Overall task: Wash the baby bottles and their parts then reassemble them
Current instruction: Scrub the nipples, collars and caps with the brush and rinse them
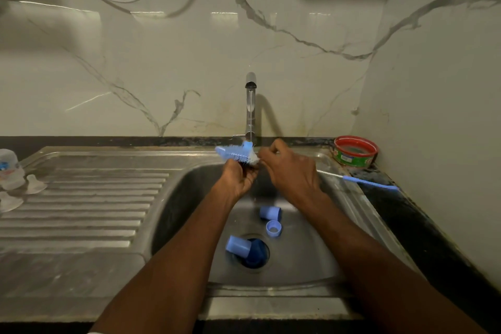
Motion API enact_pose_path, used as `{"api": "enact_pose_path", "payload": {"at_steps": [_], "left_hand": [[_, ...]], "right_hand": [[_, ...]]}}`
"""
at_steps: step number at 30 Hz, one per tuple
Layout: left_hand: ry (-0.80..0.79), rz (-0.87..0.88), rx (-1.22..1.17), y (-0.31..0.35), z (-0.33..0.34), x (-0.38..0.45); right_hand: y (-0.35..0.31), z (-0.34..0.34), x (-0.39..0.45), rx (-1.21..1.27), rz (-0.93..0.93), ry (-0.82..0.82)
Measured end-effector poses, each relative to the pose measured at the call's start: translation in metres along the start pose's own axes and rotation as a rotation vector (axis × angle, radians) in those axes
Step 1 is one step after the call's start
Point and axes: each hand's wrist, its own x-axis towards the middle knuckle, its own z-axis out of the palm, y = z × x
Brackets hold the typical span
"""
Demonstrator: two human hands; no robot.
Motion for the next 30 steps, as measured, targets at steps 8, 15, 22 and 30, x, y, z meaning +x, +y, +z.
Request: {"api": "enact_pose_path", "payload": {"at_steps": [8,15,22,30], "left_hand": [[-0.019,-0.039,0.087,-0.007,0.004,0.0],[-0.02,-0.053,0.035,-0.007,0.006,-0.001],[0.052,0.378,0.481,-0.011,0.0,0.007],[-0.009,0.714,0.839,-0.011,-0.012,0.004]], "right_hand": [[0.006,-0.002,0.005,0.078,0.113,0.088],[0.007,-0.002,0.007,0.103,0.208,0.045],[0.007,-0.005,0.006,0.038,0.27,-0.015],[-0.009,-0.012,0.001,0.035,0.317,-0.042]]}}
